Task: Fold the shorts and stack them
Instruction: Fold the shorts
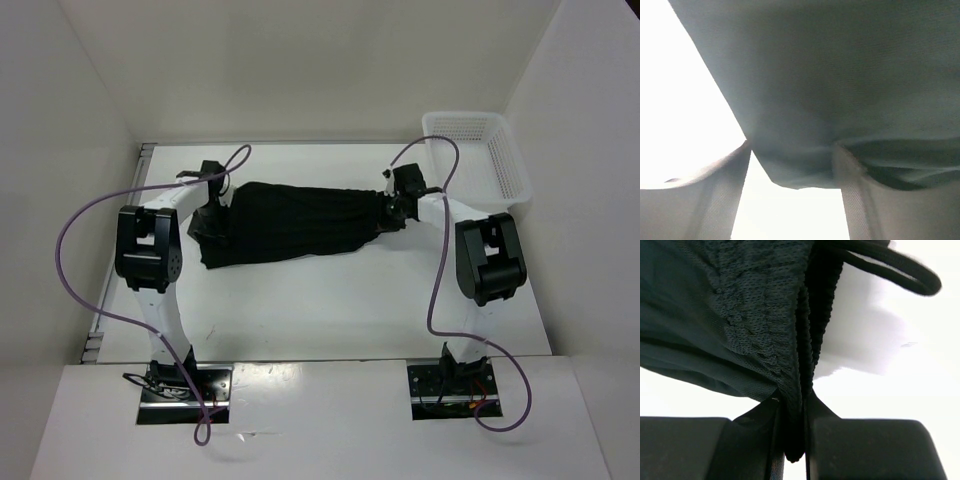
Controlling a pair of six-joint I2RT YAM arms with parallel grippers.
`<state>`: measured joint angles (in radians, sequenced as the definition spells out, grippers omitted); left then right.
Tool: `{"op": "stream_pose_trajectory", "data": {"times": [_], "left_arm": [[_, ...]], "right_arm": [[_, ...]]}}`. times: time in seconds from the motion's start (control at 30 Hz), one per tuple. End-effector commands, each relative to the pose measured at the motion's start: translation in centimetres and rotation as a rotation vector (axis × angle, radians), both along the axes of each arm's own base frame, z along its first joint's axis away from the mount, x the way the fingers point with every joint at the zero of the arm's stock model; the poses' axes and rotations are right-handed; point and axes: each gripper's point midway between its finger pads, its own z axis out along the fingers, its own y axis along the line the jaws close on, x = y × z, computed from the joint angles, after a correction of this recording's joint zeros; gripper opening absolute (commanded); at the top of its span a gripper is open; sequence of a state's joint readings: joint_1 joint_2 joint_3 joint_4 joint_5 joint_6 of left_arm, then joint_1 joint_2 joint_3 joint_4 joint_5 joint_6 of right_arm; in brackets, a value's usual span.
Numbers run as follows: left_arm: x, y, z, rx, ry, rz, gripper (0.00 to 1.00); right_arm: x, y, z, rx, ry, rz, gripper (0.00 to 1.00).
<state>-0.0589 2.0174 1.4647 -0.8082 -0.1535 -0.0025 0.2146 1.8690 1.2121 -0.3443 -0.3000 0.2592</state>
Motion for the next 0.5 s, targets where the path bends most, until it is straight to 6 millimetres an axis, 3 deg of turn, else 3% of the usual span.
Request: {"op": "stream_pose_trajectory", "data": {"times": [0.0, 0.07, 0.1, 0.17, 0.27, 0.33, 0.47], "left_arm": [[2.2, -0.3, 2.1, -0.051, -0.073, 0.006, 0.78], [3.3, -1.2, 4.3, -0.1, -0.128, -0.005, 0.94], [3.4, -2.1, 4.6, -0.15, -0.128, -0.016, 0.95], [3.6, -3.2, 5.5, -0.213, -0.141, -0.032, 0.97], [4.0, -3.8, 3.9, -0.243, -0.104, -0.034, 0.97], [4.2, -4.2, 1.8, -0.264, -0.056, -0.033, 0.97], [6.0, -4.8, 0.1, -0.294, -0.042, -0.037, 0.98]], "right_arm": [[2.8, -2.6, 5.4, -0.15, -0.197, 0.011, 0.0], [3.0, -3.4, 6.5, -0.195, -0.229, 0.011, 0.0], [3.5, -3.6, 7.8, -0.218, -0.276, 0.03, 0.0], [3.3, -4.1, 8.4, -0.259, -0.289, 0.073, 0.0], [3.9, -5.3, 9.6, -0.356, -0.327, 0.123, 0.0], [4.6, -6.2, 10.4, -0.42, -0.348, 0.131, 0.0], [5.9, -8.3, 12.0, -0.54, -0.369, 0.082, 0.0]]}}
